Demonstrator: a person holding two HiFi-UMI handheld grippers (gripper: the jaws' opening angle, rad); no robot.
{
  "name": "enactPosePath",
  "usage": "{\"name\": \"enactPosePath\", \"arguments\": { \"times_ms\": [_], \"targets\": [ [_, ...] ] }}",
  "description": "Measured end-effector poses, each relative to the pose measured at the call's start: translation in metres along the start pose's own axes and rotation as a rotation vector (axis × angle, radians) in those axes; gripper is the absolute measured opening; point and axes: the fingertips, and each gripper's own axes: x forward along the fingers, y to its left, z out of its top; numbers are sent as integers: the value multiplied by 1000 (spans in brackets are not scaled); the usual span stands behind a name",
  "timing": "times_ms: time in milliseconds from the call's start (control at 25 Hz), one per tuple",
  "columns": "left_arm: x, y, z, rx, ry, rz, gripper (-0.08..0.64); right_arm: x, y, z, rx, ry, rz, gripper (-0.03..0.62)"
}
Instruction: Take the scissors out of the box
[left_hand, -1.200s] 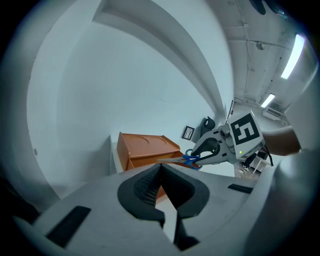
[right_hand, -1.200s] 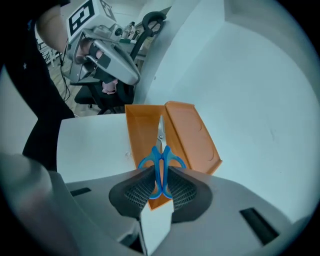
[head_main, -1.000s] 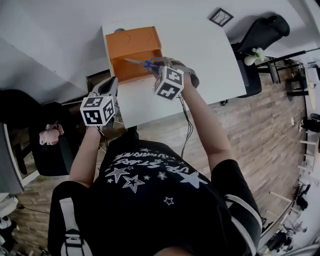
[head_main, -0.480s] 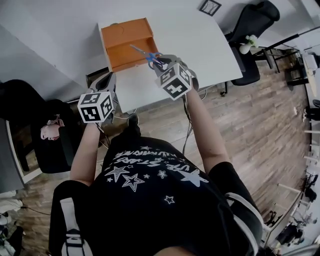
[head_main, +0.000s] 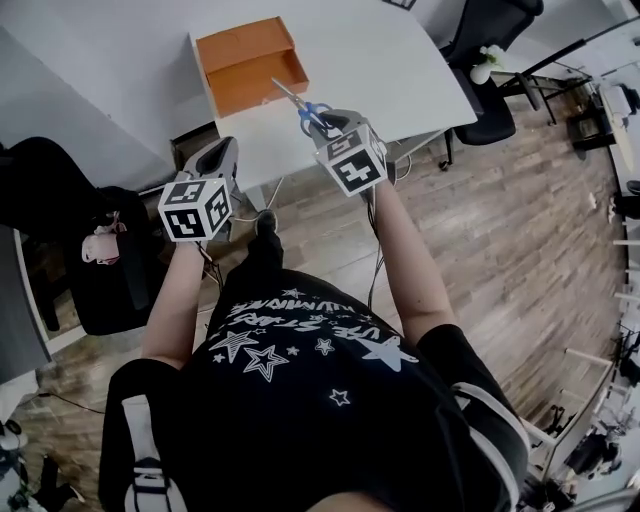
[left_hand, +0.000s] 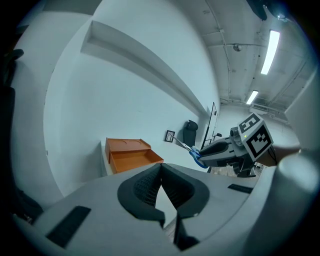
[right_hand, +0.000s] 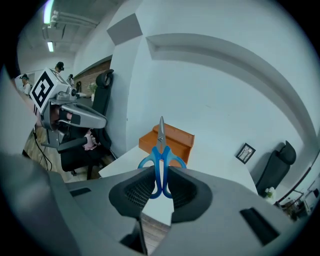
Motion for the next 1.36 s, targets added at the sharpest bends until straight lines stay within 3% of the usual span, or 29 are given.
{"name": "enactPosePath", "arguments": {
  "times_ms": [120,400,920,1360],
  "targets": [
    [-8,-16,-15,0,9,-6,18,-15,8,-21,42,7,-5,103],
    [-44,-42,-37,-2,7,-16,18,-55,42,-50,23,23,-28,103],
    [-74,-91,-48,30,-21,-83,18,-101,69,-88,65,40,-16,103],
    [-85,-95,-73,61,0,-59,18,-110,87,-104,87,22,-17,103]
  ]
}}
